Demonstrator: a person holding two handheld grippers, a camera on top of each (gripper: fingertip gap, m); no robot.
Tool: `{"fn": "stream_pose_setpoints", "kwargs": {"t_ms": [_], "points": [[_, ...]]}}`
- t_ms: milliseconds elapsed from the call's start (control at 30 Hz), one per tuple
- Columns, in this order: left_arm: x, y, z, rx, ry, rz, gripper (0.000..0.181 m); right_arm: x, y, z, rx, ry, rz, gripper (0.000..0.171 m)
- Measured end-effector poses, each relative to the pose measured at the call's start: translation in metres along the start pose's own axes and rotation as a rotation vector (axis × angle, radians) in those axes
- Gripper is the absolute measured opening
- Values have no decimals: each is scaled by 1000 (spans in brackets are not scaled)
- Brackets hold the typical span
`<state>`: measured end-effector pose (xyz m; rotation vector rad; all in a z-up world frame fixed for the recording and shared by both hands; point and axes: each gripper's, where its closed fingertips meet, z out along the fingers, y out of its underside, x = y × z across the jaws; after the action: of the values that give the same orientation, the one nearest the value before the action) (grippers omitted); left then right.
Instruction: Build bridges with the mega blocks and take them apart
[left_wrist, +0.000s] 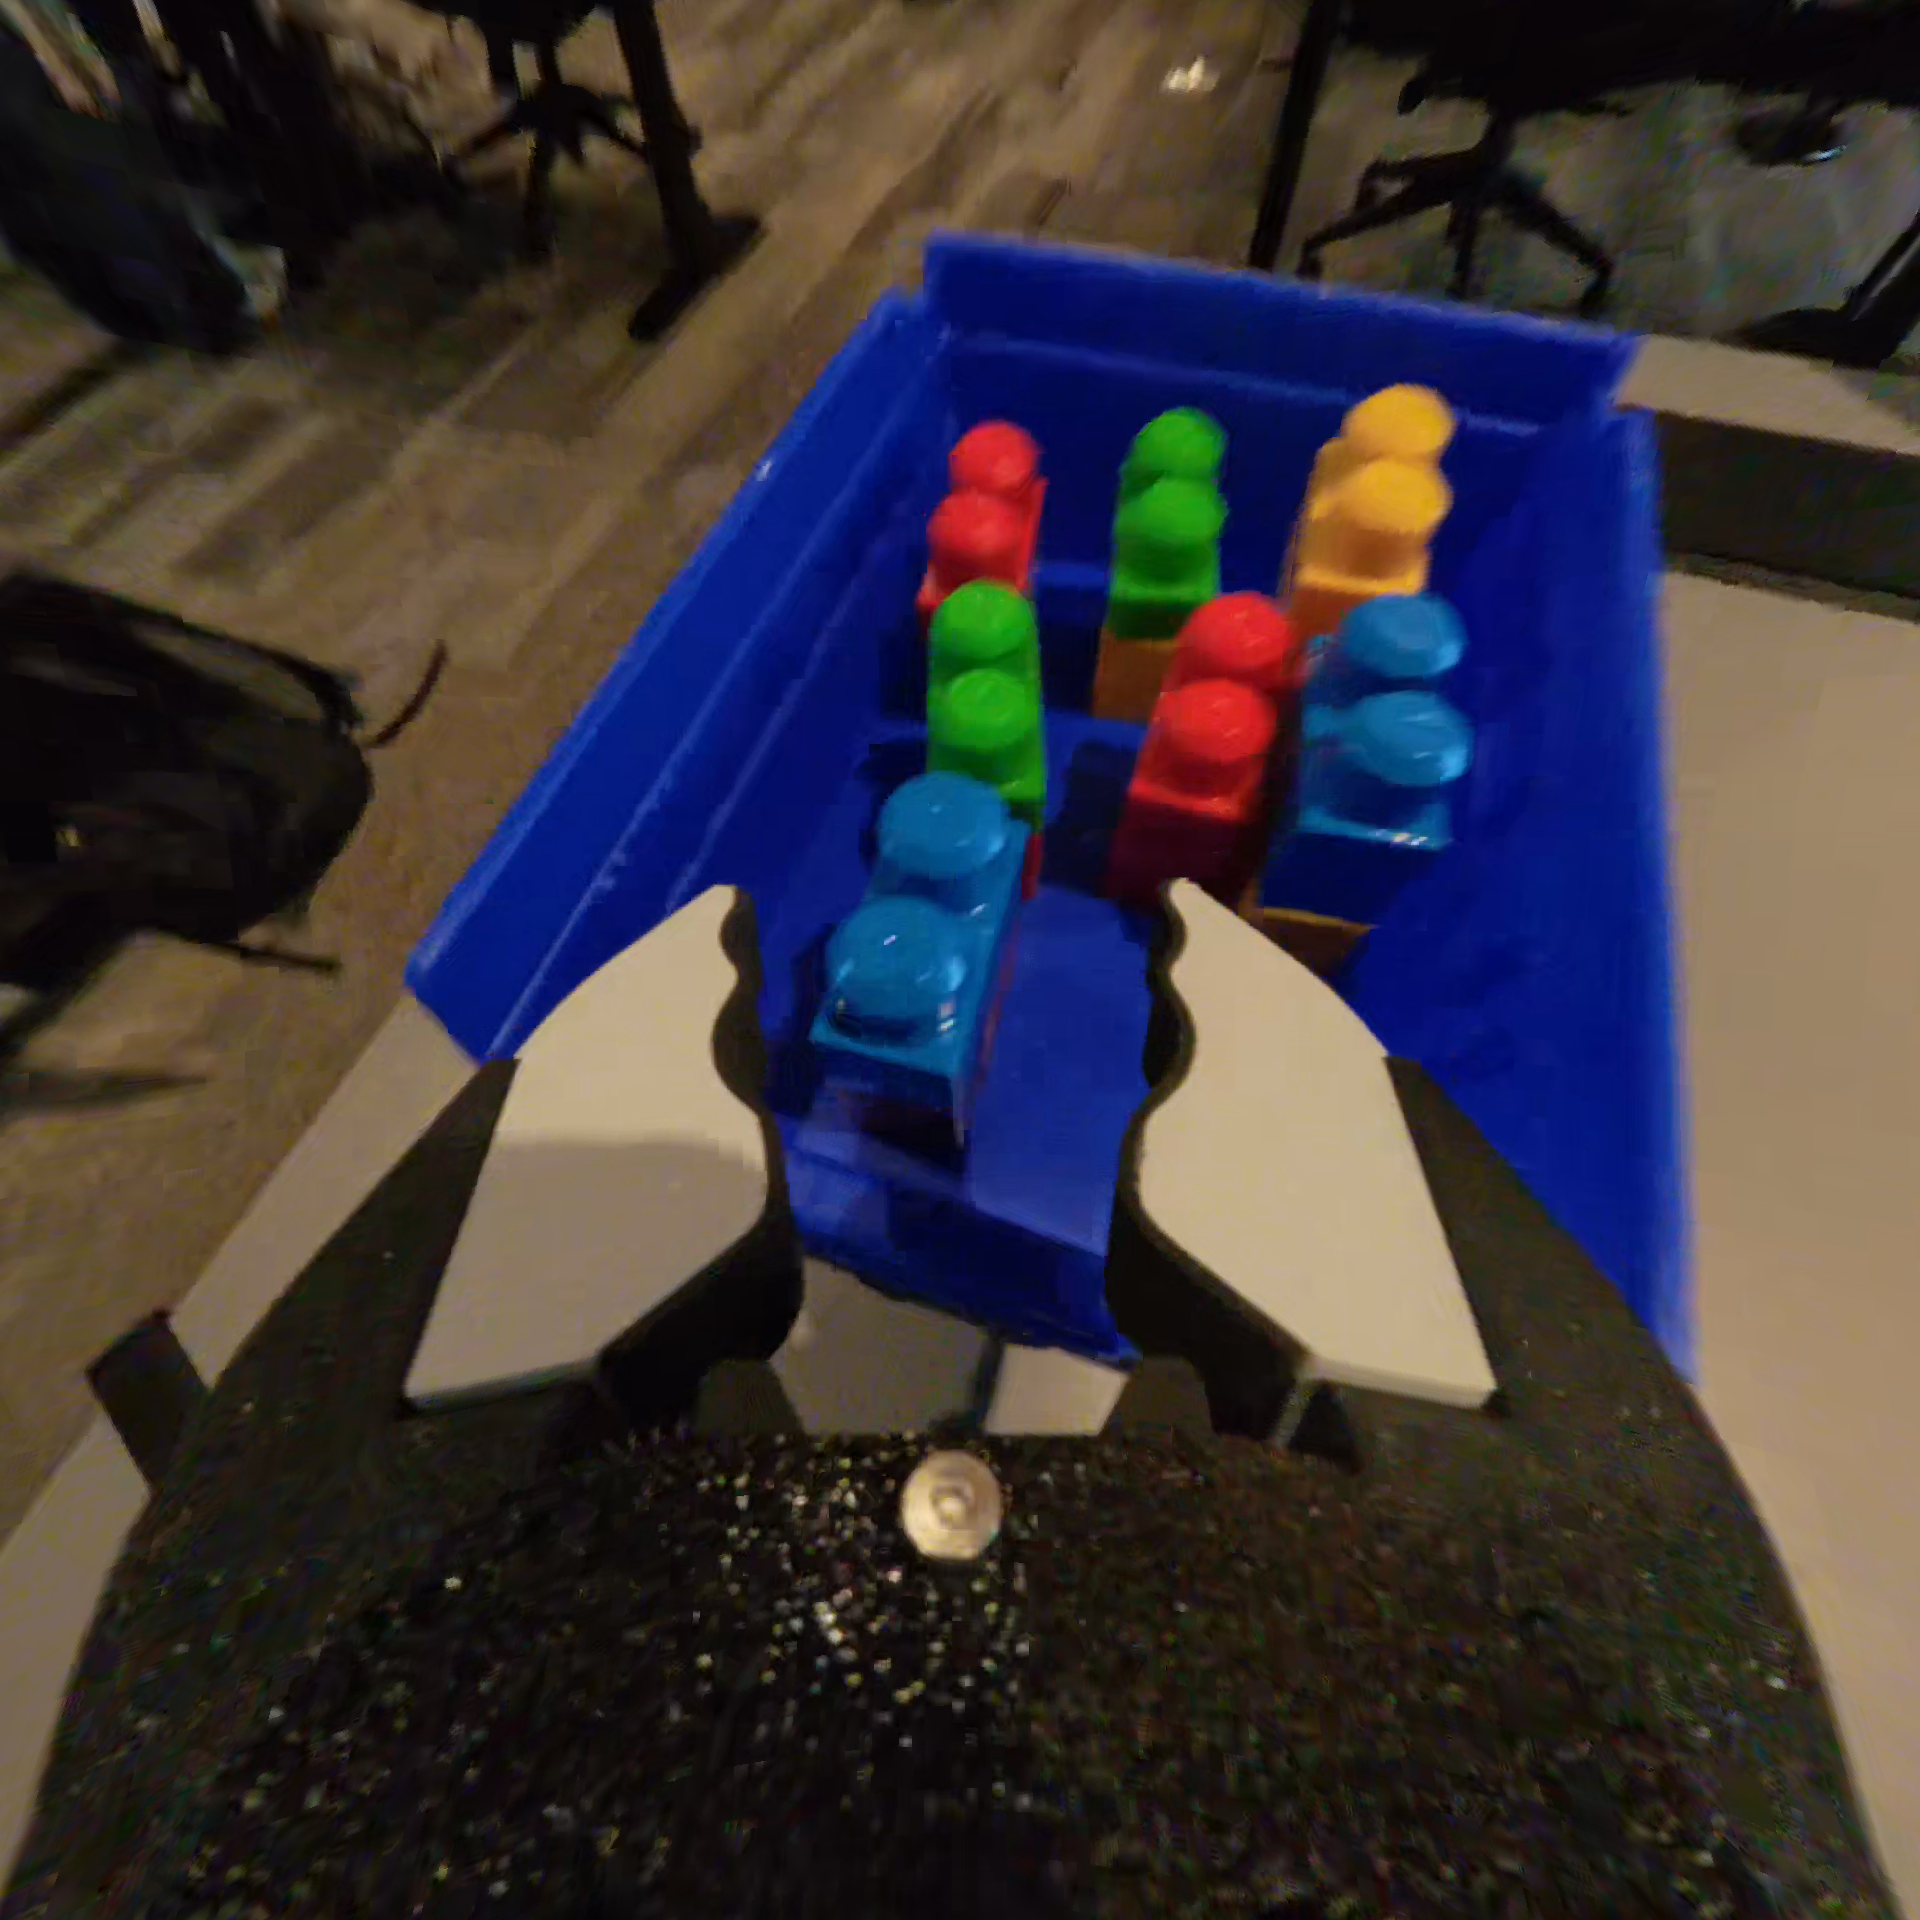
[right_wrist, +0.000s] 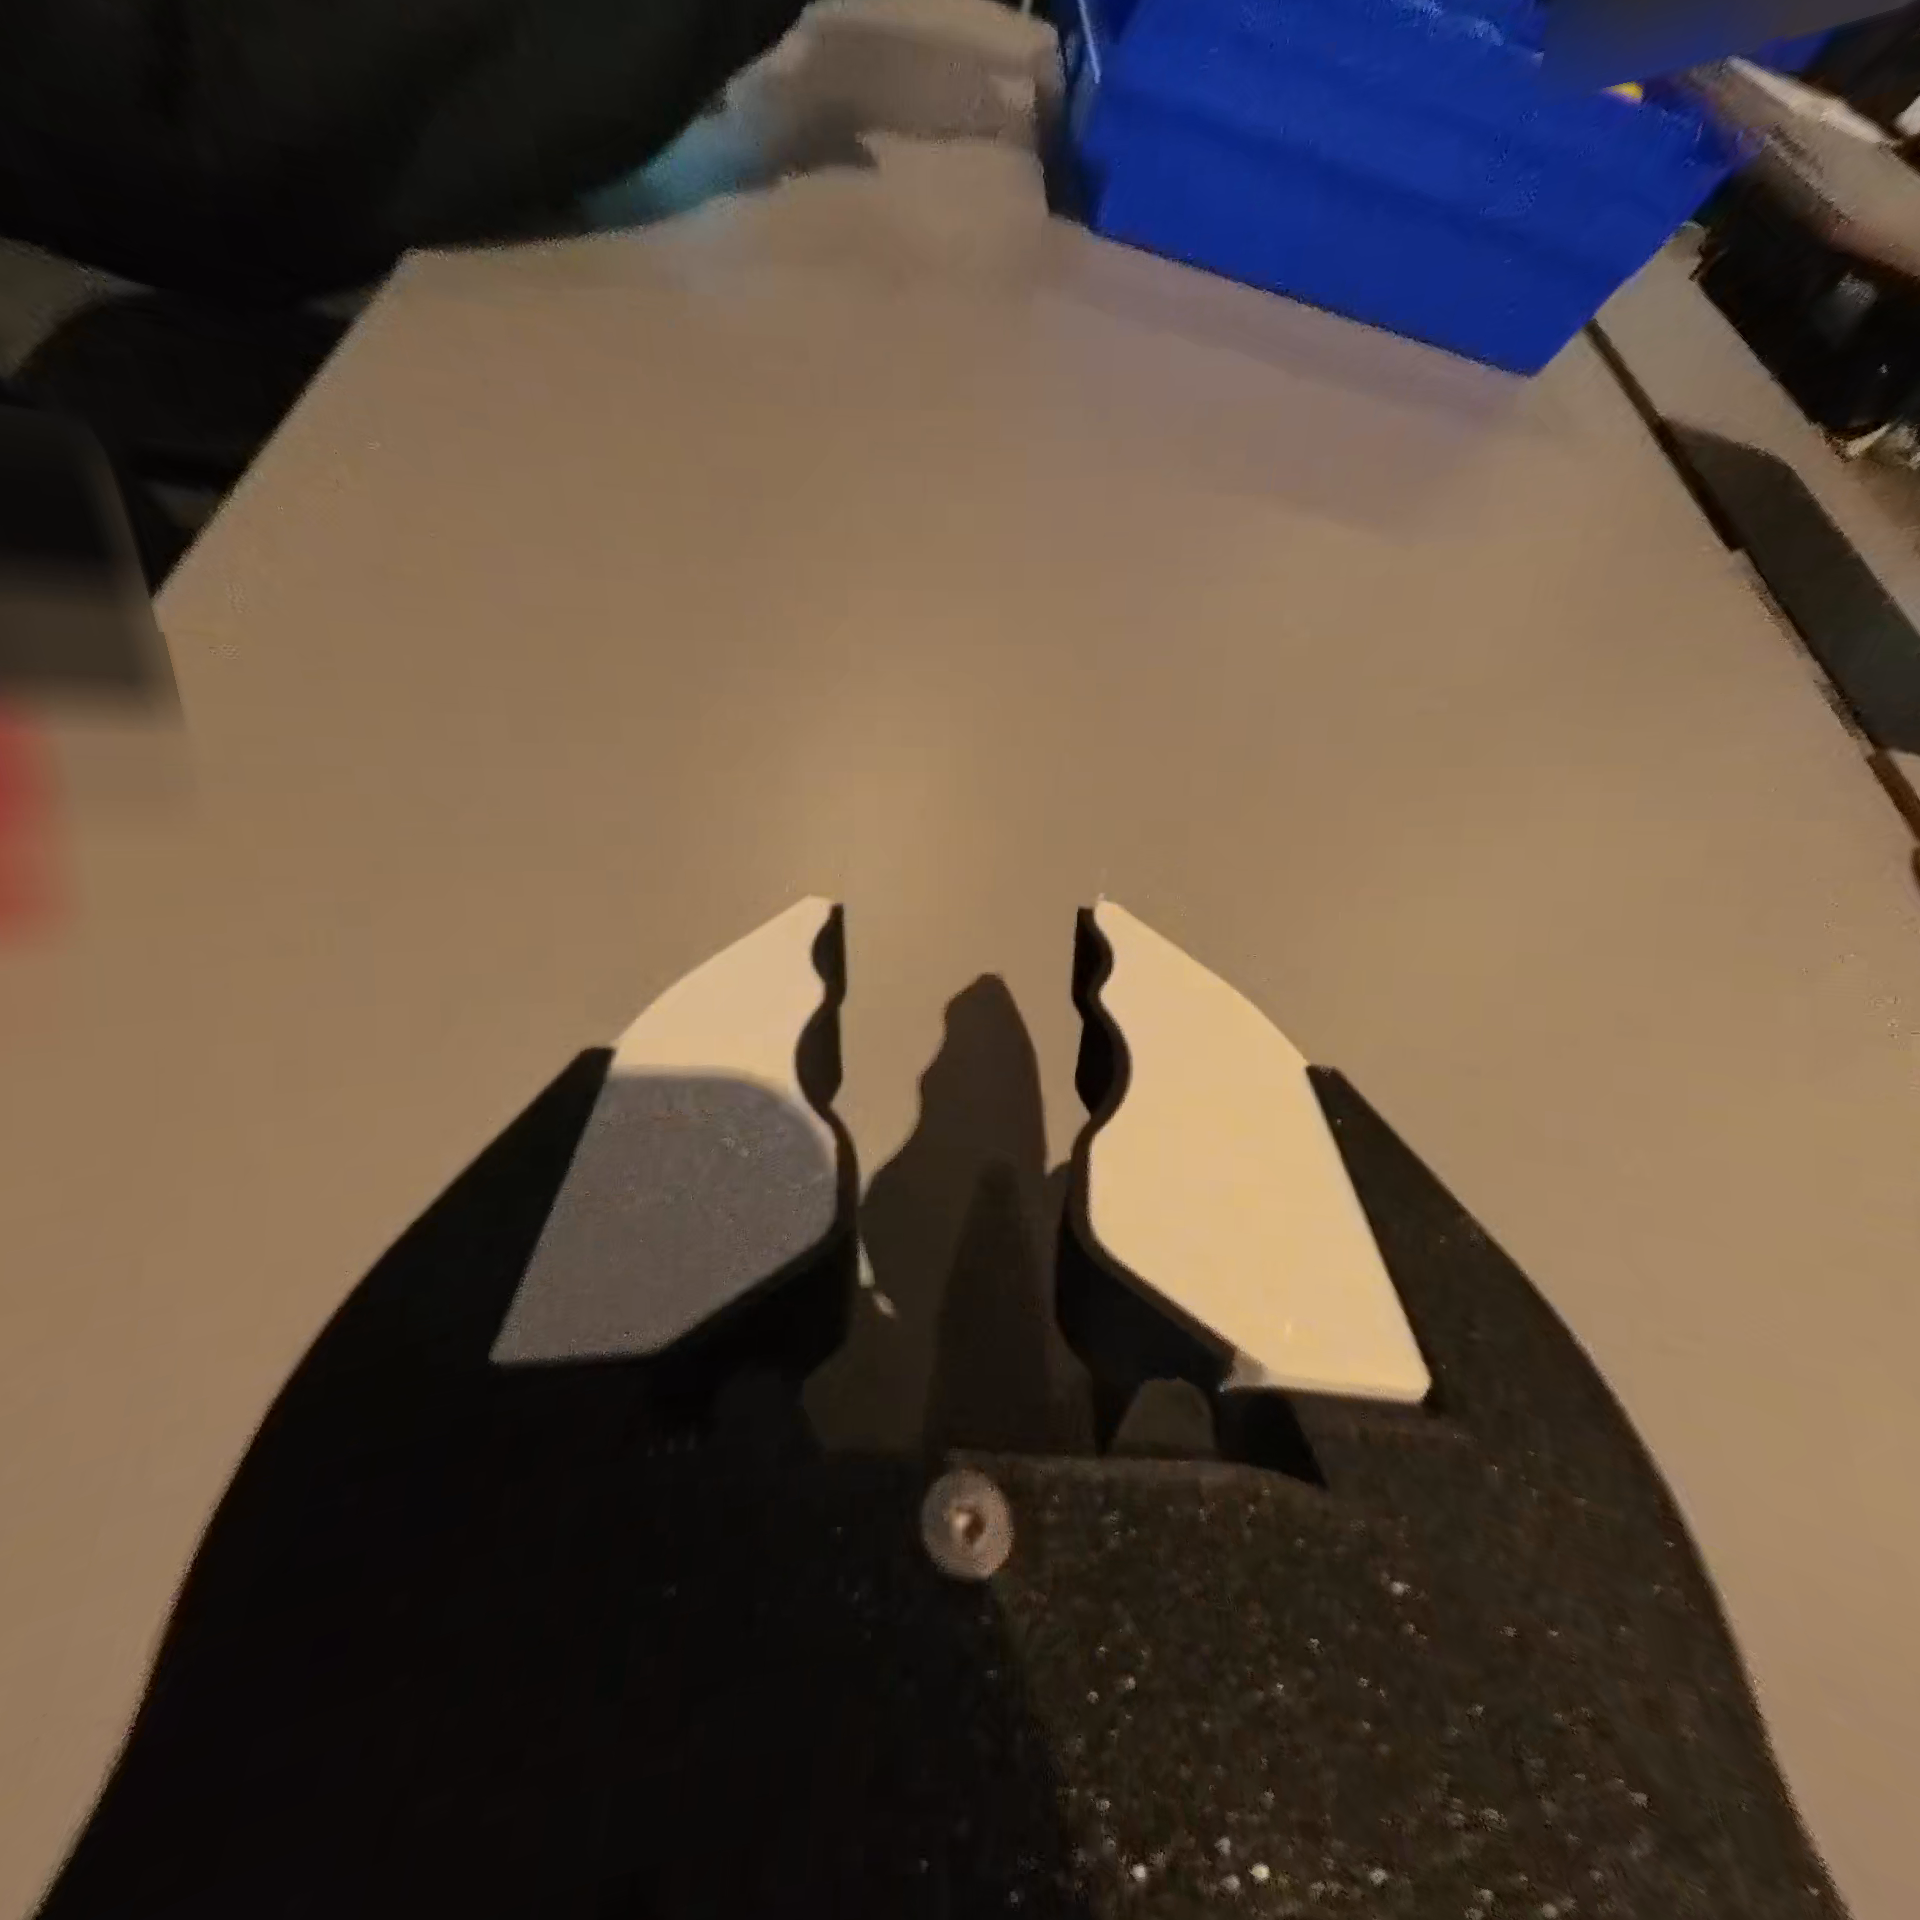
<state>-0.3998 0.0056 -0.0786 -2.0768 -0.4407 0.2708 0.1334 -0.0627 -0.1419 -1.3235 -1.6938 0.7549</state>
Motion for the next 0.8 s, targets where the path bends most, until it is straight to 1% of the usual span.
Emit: {"fn": "stream_pose_setpoints", "kwargs": {"t_ms": [33, 100, 133, 200, 233, 300, 333, 367, 400, 433, 467, 500, 533, 567, 600, 633, 667, 700, 767, 800], "points": [[-6, 9, 5, -42, 2, -16, 71, 1, -1, 1, 1, 6, -3, 46], [-11, 23, 18, -106, 12, -6, 70, 0, -1, 1, 2, 4, -2, 42], [-10, 30, 25, -139, 25, 8, 66, 1, -1, 1, 2, 5, 4, 42], [-5, 40, 36, -190, 66, 22, 49, 2, -2, 0, 15, 8, 15, 41], [-7, 37, 38, -170, 56, 32, 39, 3, -2, 0, 17, 10, 19, 41], [-3, 35, 38, -163, 58, 84, 37, 3, -2, -1, 17, 15, 18, 41], [-5, 29, 32, -138, 16, 108, 37, 3, -3, -1, 18, 18, 13, 41], [-1, 12, 20, -50, -12, 143, 37, 3, -3, -1, 20, 21, 9, 41], [12, -13, 1, 80, 4, 163, 37, 4, -4, -1, 25, 23, 8, 41], [39, -39, -25, 233, 88, 178, 37, 5, -5, -1, 34, 29, 9, 42], [82, -63, -56, 396, 246, 205, 37, 8, -7, -2, 52, 43, 10, 42], [134, -77, -91, 537, 455, 245, 37, 12, -10, -3, 74, 61, 19, 43], [192, -77, -124, 618, 697, 296, 36, 17, -13, -5, 99, 78, 38, 44], [249, -64, -151, 613, 948, 348, 36, 22, -16, -8, 126, 92, 64, 47], [300, -43, -168, 535, 1153, 384, 36, 28, -19, -12, 156, 104, 94, 50], [345, -18, -176, 415, 1294, 421, 36, 34, -23, -18, 190, 118, 128, 53], [382, 11, -179, 270, 1381, 489, 36, 40, -26, -26, 226, 131, 165, 55], [410, 39, -180, 161, 1421, 584, 36, 47, -29, -34, 260, 147, 205, 56], [450, 82, -184, 73, 1467, 725, 36, 59, -29, -50, 307, 159, 299, 60], [464, 99, -189, 35, 1500, 762, 36, 61, -26, -55, 315, 131, 352, 63]]}}
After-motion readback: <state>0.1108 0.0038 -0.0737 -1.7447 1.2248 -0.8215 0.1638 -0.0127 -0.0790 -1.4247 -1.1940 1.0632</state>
